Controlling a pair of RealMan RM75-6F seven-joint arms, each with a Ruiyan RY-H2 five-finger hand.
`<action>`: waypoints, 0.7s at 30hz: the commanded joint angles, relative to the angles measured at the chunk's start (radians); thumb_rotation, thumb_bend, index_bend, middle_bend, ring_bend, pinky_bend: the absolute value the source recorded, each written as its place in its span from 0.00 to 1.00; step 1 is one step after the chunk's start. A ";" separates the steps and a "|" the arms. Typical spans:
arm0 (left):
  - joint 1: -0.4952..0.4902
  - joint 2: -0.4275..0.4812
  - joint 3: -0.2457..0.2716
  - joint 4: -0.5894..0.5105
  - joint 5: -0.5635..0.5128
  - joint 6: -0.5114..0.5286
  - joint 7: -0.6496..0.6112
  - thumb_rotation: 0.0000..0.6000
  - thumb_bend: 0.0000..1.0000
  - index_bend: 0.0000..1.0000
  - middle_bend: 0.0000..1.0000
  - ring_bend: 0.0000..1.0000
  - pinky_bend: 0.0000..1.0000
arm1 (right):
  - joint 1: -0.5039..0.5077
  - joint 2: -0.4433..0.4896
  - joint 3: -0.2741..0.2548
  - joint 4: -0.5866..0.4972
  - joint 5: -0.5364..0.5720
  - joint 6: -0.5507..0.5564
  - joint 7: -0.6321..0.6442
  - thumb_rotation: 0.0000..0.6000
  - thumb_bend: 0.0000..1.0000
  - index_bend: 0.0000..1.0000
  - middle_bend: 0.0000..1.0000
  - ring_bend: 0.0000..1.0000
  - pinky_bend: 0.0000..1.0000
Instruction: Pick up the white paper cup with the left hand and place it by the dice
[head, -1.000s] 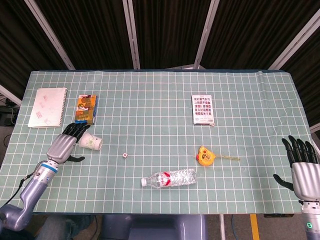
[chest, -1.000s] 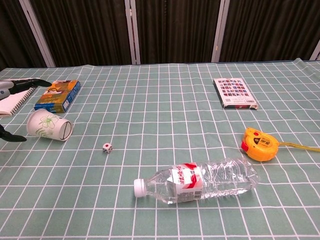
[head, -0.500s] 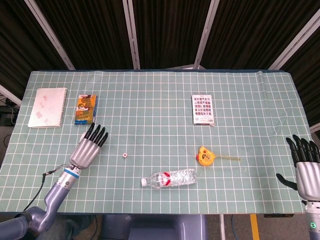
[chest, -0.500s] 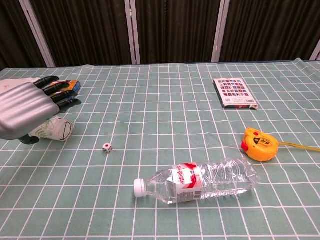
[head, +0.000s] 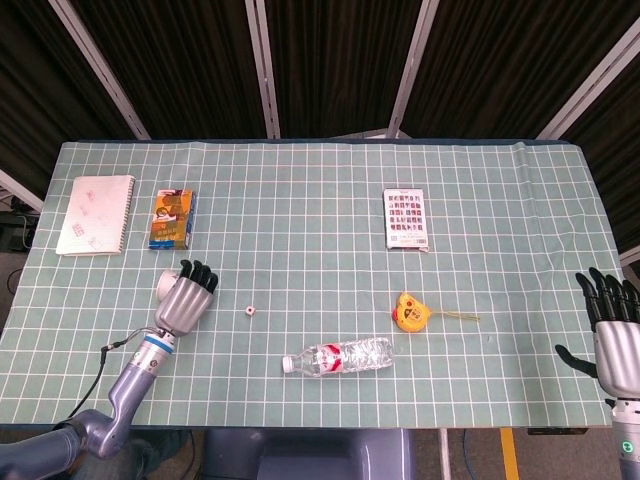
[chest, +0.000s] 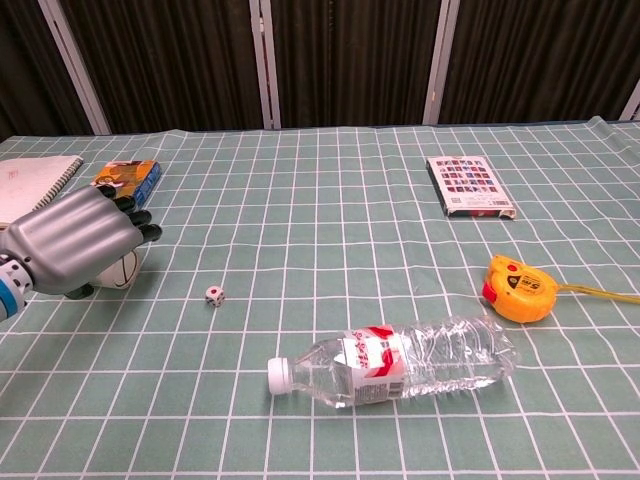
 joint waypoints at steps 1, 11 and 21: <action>0.001 -0.003 0.003 0.007 -0.006 0.004 0.006 1.00 0.00 0.40 0.39 0.36 0.41 | 0.001 0.000 0.000 0.000 0.001 -0.002 0.000 1.00 0.00 0.00 0.00 0.00 0.00; 0.022 0.069 -0.073 -0.127 -0.064 0.077 -0.187 1.00 0.00 0.46 0.44 0.42 0.45 | 0.000 0.002 -0.001 -0.001 0.002 -0.001 0.006 1.00 0.00 0.00 0.00 0.00 0.00; 0.067 0.276 -0.235 -0.473 -0.175 -0.022 -1.263 1.00 0.00 0.46 0.42 0.41 0.45 | 0.002 0.004 -0.003 -0.009 -0.004 -0.004 0.008 1.00 0.00 0.00 0.00 0.00 0.00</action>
